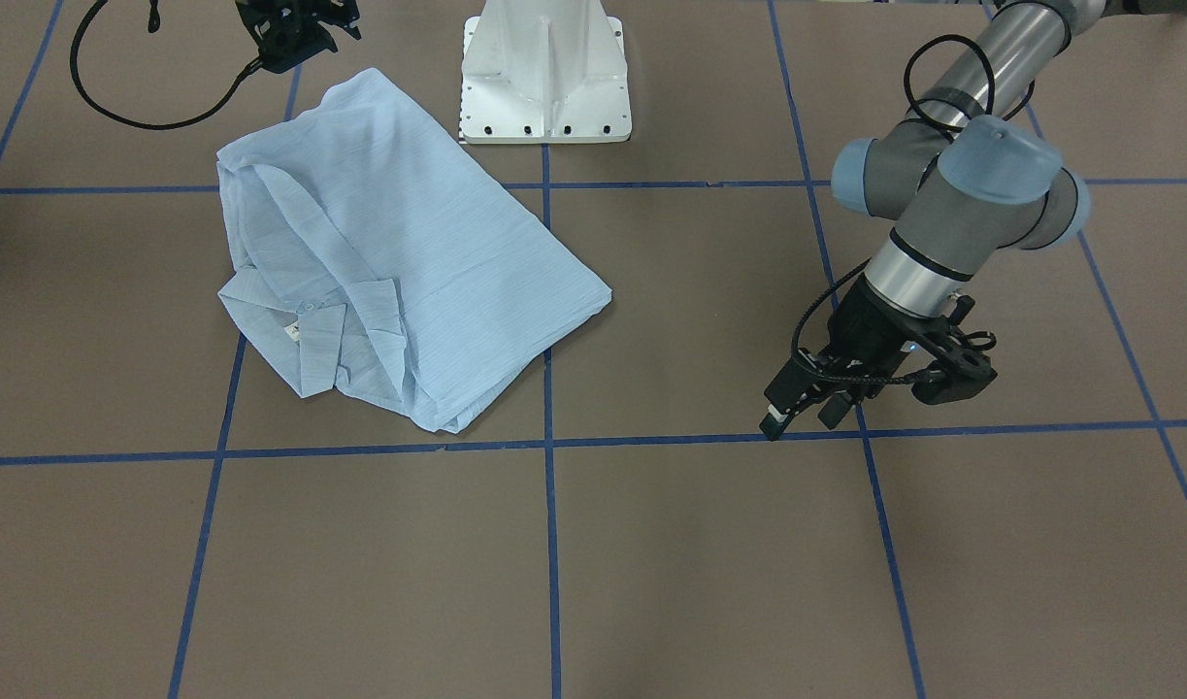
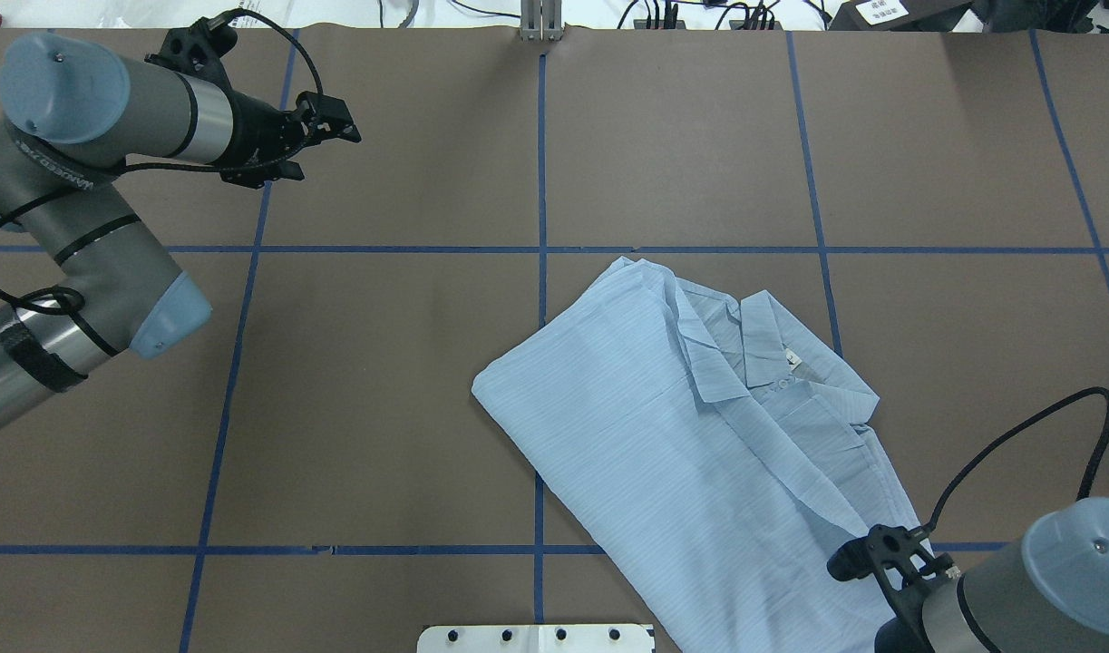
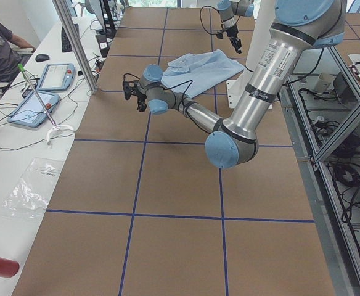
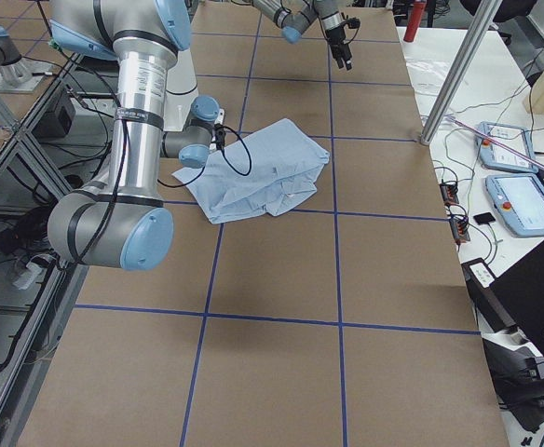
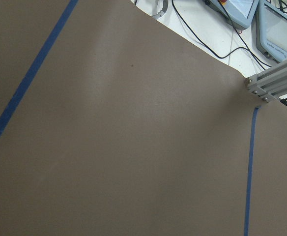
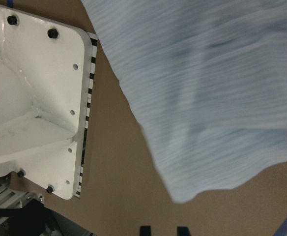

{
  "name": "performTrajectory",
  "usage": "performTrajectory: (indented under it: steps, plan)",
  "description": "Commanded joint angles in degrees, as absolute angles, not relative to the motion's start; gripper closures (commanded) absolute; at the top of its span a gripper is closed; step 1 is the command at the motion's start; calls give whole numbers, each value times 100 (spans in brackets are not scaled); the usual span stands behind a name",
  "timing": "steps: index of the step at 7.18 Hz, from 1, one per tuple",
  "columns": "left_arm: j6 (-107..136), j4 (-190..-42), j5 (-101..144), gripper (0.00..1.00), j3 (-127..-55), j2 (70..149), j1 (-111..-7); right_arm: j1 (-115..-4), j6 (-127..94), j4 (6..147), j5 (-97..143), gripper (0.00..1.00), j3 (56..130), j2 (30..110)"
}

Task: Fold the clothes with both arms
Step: 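Drag the folded shirt with the right gripper toward the robot and rotate it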

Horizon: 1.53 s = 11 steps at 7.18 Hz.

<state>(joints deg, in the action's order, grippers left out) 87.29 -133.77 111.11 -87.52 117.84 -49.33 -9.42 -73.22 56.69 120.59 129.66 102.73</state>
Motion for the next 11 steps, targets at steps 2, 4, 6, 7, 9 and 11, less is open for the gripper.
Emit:
performTrajectory:
  steps: [2,4,6,7,9,11]
  plan:
    - [9489,-13107,11083,1,-9384,11742,-4073,-2517,-7233,5669,11839,0,12675,9486]
    - [10096,-11836,10578,1,-10034,11838,-3204,-3319,-7233,5669,11856,0,12683,9378]
    - [10317,-11531,9854,8,-9723,12128,-2384,-3559,-7233,5669,11839,0,12674,9360]
    - [10405,-11531,9835,10,-9338,12381,-2373,-3568,-7233,5669,11839,0,12674,9360]
    - [10397,-11540,9791,13,-9167,12393,-2286,-3568,-7233,5669,11839,0,12665,9352]
    - [10397,-11531,9730,18,-9158,12366,-2215,-3586,-7233,5669,11839,0,12665,9360]
